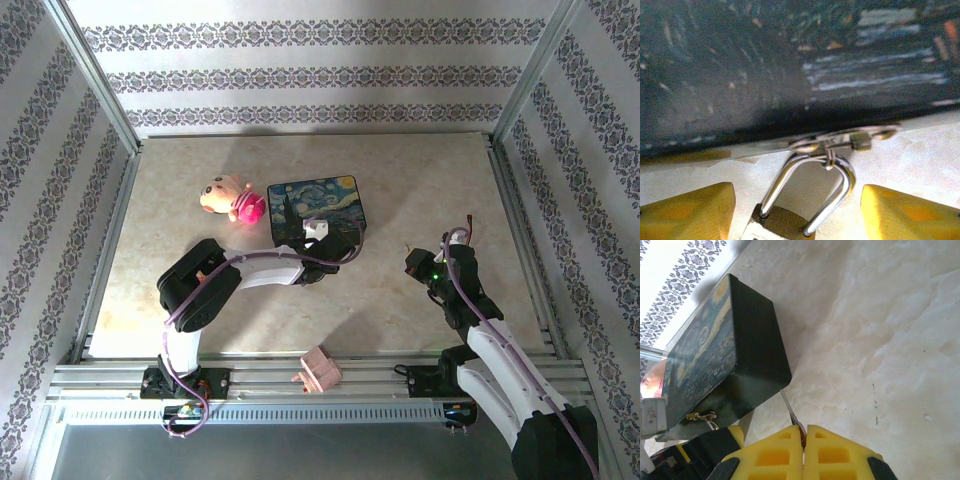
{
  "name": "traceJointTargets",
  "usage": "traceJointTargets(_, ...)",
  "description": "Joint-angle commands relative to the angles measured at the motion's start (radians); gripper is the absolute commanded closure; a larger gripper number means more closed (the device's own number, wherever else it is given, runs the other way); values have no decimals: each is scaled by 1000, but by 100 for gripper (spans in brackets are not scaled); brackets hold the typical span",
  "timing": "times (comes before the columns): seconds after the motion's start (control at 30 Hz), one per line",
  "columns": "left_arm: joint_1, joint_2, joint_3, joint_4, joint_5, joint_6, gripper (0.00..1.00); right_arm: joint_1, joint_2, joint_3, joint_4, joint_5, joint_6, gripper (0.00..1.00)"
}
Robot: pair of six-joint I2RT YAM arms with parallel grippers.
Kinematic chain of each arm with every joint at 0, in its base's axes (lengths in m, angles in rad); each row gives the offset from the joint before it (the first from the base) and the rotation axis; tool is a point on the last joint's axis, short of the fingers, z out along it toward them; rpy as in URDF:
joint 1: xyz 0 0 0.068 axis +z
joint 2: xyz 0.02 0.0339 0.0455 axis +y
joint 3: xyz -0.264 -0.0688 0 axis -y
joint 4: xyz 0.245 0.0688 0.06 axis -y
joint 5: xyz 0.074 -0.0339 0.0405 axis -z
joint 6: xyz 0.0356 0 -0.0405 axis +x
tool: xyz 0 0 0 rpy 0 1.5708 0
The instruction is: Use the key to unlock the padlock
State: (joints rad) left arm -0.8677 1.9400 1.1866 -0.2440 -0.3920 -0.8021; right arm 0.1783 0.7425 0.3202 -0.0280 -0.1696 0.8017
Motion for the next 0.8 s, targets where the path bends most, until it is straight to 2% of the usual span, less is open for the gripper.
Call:
traceJointTargets(0.0, 13, 29, 23, -8, 15, 50, 37, -11, -2, 1, -4, 2, 0, 100)
traceJointTargets(0.13, 15, 34, 30, -8, 25, 60, 44, -12, -2, -1, -4, 1, 0, 100)
traceJointTargets(0.4, 12, 13, 21, 16, 102, 39, 43, -10, -2, -8, 0, 1, 4, 100)
traceJointTargets(0.77, 25, 14, 32, 6, 22, 56, 44, -10, -4, -6, -1, -1, 5, 100)
